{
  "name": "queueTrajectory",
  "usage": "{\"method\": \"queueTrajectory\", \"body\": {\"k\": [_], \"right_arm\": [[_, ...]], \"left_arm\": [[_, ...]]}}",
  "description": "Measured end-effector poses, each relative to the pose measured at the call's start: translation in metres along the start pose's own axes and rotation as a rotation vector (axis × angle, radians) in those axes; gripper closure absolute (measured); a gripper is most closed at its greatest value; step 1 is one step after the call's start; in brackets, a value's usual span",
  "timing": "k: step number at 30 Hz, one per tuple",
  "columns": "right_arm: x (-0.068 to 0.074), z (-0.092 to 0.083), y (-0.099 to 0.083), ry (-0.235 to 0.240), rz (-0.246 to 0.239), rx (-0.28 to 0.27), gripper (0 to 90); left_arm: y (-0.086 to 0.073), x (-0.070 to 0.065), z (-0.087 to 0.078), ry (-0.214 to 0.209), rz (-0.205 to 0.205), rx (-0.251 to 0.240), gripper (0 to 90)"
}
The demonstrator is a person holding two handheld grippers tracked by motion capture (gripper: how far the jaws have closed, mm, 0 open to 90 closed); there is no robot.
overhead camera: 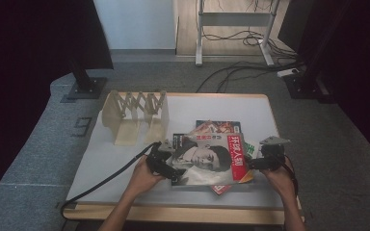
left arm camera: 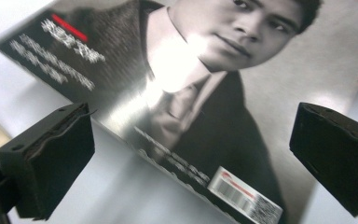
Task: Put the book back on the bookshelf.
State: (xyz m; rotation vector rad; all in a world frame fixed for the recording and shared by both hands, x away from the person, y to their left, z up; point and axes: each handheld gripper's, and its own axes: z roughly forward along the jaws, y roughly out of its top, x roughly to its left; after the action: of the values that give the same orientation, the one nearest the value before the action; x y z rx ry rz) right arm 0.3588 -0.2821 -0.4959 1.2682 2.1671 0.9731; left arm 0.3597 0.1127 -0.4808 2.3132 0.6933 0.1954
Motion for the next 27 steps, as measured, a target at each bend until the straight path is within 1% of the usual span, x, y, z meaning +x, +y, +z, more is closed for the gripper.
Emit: {"method": "queueTrajectory", "body": {"k": [1, 2, 3, 4, 5, 6, 7, 8, 9, 10, 11, 12, 13, 14, 15, 16, 17, 18, 20, 23, 25, 26, 27], "right_arm": [[0.000, 0.000, 0.000, 0.000, 0.000, 0.000, 0.0], [0.002, -0.001, -0.001, 0.005, -0.004, 0.001, 0.0], [0.006, -0.004, -0.002, 0.012, -0.014, -0.003, 0.0], [0.010, -0.009, -0.003, 0.023, -0.018, -0.013, 0.0], [0.010, -0.009, -0.003, 0.023, -0.018, -0.013, 0.0], [0.016, -0.014, -0.005, 0.028, -0.027, -0.021, 0.0], [0.016, -0.014, -0.005, 0.028, -0.027, -0.021, 0.0], [0.020, -0.018, -0.006, 0.037, -0.037, -0.028, 0.0], [0.020, -0.018, -0.006, 0.037, -0.037, -0.028, 0.0], [0.025, -0.022, -0.008, 0.045, -0.044, -0.035, 0.0], [0.026, -0.024, -0.008, 0.048, -0.045, -0.041, 0.0], [0.029, -0.026, -0.009, 0.053, -0.048, -0.048, 0.0], [0.029, -0.026, -0.009, 0.053, -0.048, -0.048, 0.0], [0.033, -0.029, -0.011, 0.060, -0.052, -0.053, 0.0], [0.035, -0.030, -0.012, 0.063, -0.054, -0.056, 0.0], [0.038, -0.031, -0.013, 0.068, -0.057, -0.055, 0.0], [0.040, -0.032, -0.015, 0.072, -0.062, -0.054, 0.0], [0.042, -0.032, -0.016, 0.075, -0.068, -0.053, 0.0], [0.046, -0.033, -0.019, 0.079, -0.073, -0.052, 0.0], [0.050, -0.034, -0.022, 0.085, -0.075, -0.057, 0.0], [0.052, -0.035, -0.023, 0.089, -0.074, -0.059, 0.0], [0.055, -0.036, -0.025, 0.094, -0.075, -0.061, 0.0], [0.055, -0.036, -0.025, 0.094, -0.075, -0.061, 0.0]], "left_arm": [[0.000, 0.000, 0.000, 0.000, 0.000, 0.000, 0.0], [0.006, 0.000, 0.002, -0.012, 0.006, 0.005, 0.0], [0.009, 0.001, 0.003, -0.017, 0.006, -0.012, 0.0], [0.015, 0.004, 0.004, -0.028, 0.003, -0.016, 0.0], [0.015, 0.004, 0.004, -0.028, 0.003, -0.016, 0.0], [0.022, 0.007, 0.008, -0.008, 0.021, -0.017, 0.0], [0.022, 0.007, 0.008, -0.008, 0.021, -0.017, 0.0], [0.028, 0.009, 0.011, -0.015, 0.023, -0.018, 0.0], [0.028, 0.009, 0.011, -0.015, 0.023, -0.018, 0.0], [0.035, 0.011, 0.015, -0.009, 0.040, -0.017, 0.0], [0.035, 0.011, 0.015, -0.009, 0.040, -0.017, 0.0], [0.042, 0.013, 0.018, -0.019, 0.047, -0.017, 0.0], [0.042, 0.013, 0.018, -0.019, 0.047, -0.017, 0.0], [0.049, 0.016, 0.022, -0.023, 0.049, -0.024, 0.0], [0.049, 0.016, 0.022, -0.023, 0.049, -0.024, 0.0], [0.054, 0.018, 0.026, -0.019, 0.054, -0.023, 0.0], [0.054, 0.018, 0.026, -0.019, 0.054, -0.023, 0.0], [0.058, 0.022, 0.030, -0.031, 0.048, -0.023, 0.0], [0.062, 0.023, 0.034, -0.020, 0.061, -0.014, 0.0], [0.066, 0.024, 0.037, -0.018, 0.073, -0.010, 0.0], [0.072, 0.027, 0.041, -0.021, 0.072, -0.013, 0.0], [0.074, 0.028, 0.044, -0.026, 0.068, -0.028, 0.0], [0.074, 0.028, 0.044, -0.026, 0.068, -0.028, 0.0]]}}
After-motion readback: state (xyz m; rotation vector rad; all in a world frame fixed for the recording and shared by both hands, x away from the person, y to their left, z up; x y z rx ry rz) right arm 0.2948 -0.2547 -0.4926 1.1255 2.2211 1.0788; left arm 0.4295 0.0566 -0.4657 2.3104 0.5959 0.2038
